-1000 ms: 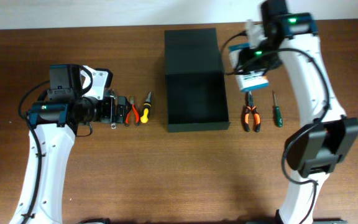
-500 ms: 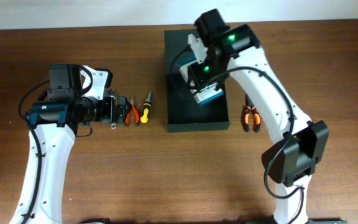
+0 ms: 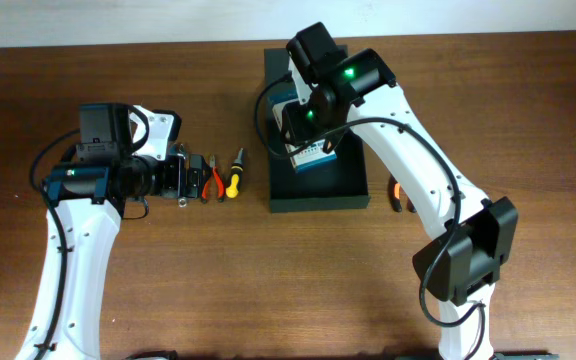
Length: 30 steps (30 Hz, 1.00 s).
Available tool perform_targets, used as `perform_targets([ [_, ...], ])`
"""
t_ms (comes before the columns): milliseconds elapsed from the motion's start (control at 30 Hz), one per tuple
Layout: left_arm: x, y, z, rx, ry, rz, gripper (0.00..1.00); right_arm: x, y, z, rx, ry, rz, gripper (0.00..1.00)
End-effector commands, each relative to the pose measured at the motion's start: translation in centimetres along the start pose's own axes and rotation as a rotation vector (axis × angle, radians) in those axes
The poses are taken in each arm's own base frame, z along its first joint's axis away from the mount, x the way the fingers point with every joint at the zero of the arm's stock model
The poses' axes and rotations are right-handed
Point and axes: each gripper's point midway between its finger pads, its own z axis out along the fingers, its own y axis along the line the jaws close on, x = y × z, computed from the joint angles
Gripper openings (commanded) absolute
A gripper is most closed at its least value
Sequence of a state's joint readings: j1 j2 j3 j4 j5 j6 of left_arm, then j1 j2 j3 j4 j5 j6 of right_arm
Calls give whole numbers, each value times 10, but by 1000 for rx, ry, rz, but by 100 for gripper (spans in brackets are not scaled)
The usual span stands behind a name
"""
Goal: Pack container
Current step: 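Carry the package left and lower it upright into the black box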
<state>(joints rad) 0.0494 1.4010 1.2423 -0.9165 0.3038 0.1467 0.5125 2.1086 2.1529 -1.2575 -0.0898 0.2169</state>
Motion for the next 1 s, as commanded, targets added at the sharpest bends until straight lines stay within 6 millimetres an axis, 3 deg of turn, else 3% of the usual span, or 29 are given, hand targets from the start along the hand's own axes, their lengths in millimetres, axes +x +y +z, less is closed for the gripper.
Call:
perform_targets([
  [0, -7, -1, -4, 9, -22, 18, 99, 0, -6, 2, 41, -6, 38, 47],
  [433, -7, -1, -4, 9, -21, 18, 99, 21, -17, 65, 92, 142, 181, 46],
  [633, -7, -1, -4, 9, -22, 18, 99, 36, -18, 84, 113, 213, 226, 46],
  [967, -7, -1, -4, 9, -21, 17, 99, 46, -7, 96, 127, 223, 270, 46],
])
